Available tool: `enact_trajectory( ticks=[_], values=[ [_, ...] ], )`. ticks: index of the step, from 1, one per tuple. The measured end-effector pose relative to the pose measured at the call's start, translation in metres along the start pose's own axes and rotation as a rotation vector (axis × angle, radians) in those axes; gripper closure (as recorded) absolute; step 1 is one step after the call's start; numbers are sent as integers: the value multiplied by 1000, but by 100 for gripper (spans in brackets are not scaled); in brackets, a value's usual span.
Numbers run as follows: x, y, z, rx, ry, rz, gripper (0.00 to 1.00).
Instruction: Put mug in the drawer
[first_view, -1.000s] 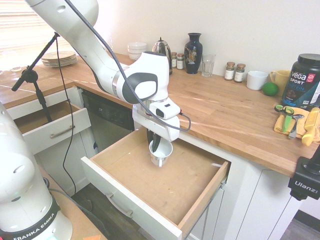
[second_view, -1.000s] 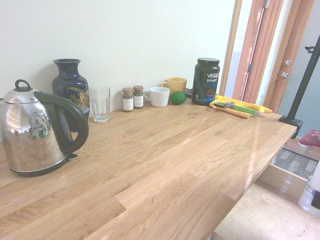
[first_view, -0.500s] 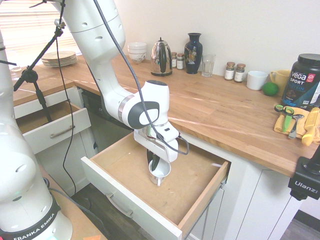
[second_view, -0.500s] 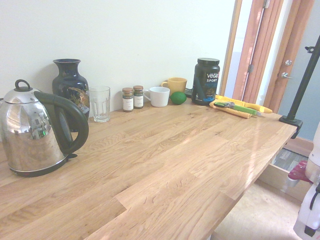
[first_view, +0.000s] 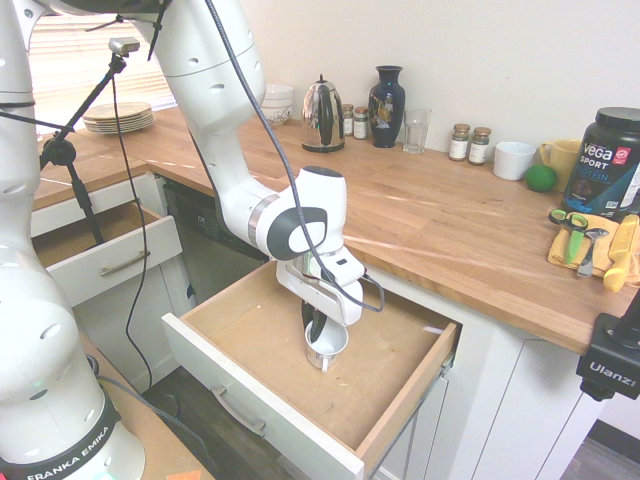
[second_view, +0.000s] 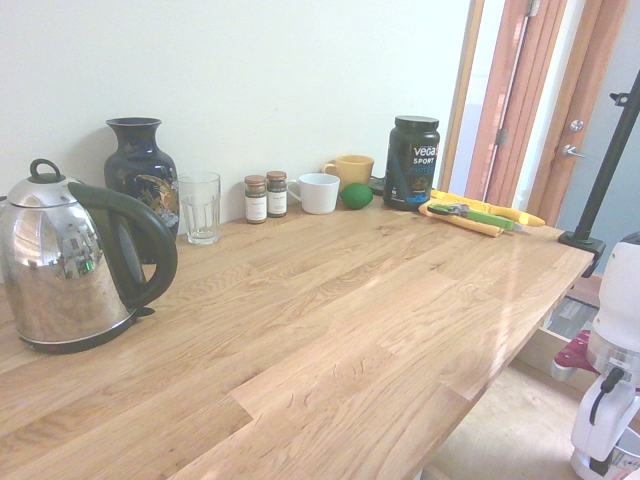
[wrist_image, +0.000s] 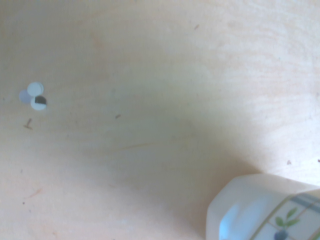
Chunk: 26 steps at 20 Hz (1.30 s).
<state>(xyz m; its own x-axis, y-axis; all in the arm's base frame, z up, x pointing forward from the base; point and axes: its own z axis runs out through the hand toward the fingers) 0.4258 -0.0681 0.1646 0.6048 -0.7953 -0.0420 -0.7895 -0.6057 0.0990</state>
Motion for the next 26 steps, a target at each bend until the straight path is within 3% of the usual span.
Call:
enact_trajectory(
  ticks=[6,7,26],
  values=[
    [6,-7,1,-3,-6,8,100],
    [6,-8,1,-4,-6,6,0],
    [13,-20,-9,-3,-5,3,0]
  ],
)
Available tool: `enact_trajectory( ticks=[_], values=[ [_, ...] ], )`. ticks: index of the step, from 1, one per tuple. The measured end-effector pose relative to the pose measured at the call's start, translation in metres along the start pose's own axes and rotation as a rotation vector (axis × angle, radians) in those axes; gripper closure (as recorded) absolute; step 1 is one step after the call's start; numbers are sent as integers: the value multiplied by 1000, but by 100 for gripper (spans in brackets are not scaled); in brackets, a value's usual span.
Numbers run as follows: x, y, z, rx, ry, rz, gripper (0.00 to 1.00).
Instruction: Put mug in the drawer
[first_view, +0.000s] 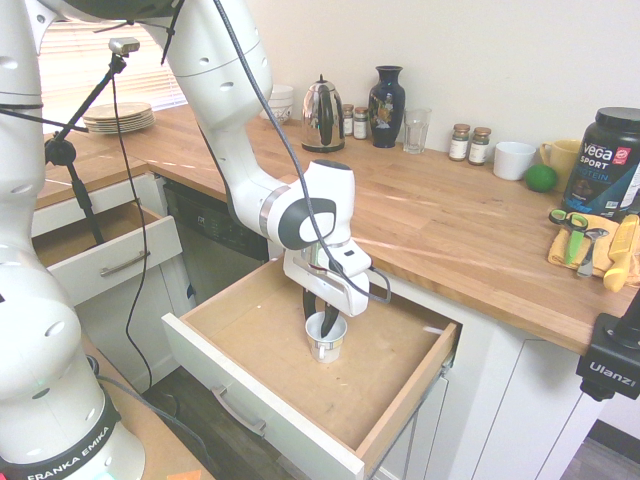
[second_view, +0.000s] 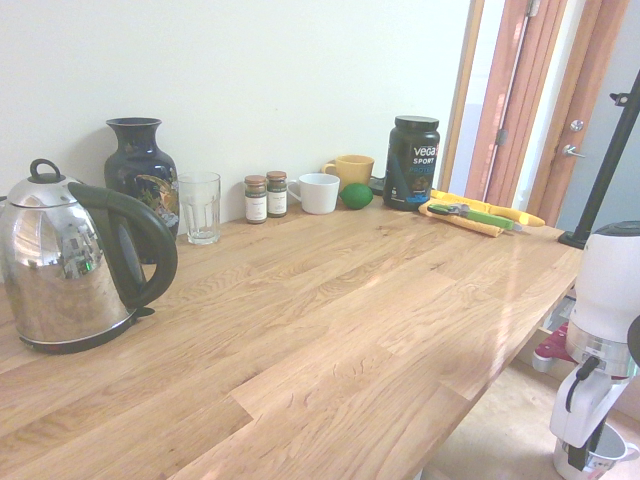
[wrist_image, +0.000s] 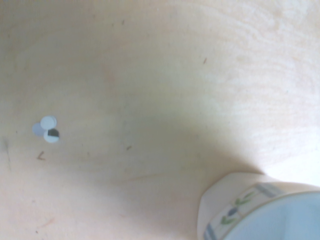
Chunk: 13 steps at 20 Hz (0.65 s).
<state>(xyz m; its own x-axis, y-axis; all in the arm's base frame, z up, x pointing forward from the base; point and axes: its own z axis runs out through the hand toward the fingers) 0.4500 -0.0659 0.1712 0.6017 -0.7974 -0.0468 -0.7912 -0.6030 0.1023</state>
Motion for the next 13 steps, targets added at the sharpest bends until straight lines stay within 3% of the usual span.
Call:
enact_trajectory(
  ticks=[8,13],
  values=[
    [-20,18,-48,59,34,-8,0],
    [-49,42,-74,103,57,-81,0]
  ],
)
